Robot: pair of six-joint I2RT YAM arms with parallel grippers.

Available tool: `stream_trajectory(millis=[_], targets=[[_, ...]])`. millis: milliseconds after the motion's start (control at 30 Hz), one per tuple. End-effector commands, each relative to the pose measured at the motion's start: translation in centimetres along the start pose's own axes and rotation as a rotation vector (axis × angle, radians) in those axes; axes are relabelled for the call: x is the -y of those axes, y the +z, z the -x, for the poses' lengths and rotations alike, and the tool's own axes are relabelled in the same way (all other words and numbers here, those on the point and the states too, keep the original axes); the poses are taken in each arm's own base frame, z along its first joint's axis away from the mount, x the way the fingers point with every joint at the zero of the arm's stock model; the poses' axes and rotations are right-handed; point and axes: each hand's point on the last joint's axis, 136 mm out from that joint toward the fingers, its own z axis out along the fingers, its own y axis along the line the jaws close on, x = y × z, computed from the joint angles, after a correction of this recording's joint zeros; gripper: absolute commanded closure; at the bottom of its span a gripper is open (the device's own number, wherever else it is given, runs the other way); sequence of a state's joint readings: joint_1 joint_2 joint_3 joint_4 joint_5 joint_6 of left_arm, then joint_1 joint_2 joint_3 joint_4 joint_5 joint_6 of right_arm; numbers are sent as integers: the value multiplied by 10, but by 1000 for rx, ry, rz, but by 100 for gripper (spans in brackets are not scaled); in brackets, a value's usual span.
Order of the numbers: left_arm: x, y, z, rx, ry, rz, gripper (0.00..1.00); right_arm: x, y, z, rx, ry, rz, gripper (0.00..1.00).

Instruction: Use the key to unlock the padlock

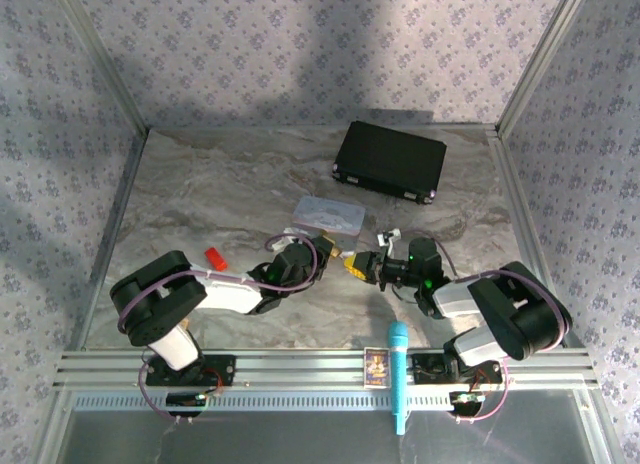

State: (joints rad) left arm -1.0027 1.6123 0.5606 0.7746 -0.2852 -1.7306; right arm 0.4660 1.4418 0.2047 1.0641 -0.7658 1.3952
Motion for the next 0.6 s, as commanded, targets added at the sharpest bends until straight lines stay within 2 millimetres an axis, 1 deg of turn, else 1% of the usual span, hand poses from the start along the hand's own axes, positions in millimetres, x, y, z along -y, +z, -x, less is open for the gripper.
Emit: stream_trajectory(millis=[0,100,267,333,567], targets=[[48,-3,-14,-33,-37,-139,100,-8,1,2,-6,-33,11,100],[50,-4,-17,-48,-38,-146,100,-8,-1,4,11,-36,19,100],[51,-7,-26,-79,-61,-164,100,-20,0,9,24,-64,49,100],[55,-9,-28,-92,-65,-182,100,-22,1,10,27,-67,52,100],[68,-17,-36,-123,-39,-222,100,-18,3,13,14,-53,45,100]])
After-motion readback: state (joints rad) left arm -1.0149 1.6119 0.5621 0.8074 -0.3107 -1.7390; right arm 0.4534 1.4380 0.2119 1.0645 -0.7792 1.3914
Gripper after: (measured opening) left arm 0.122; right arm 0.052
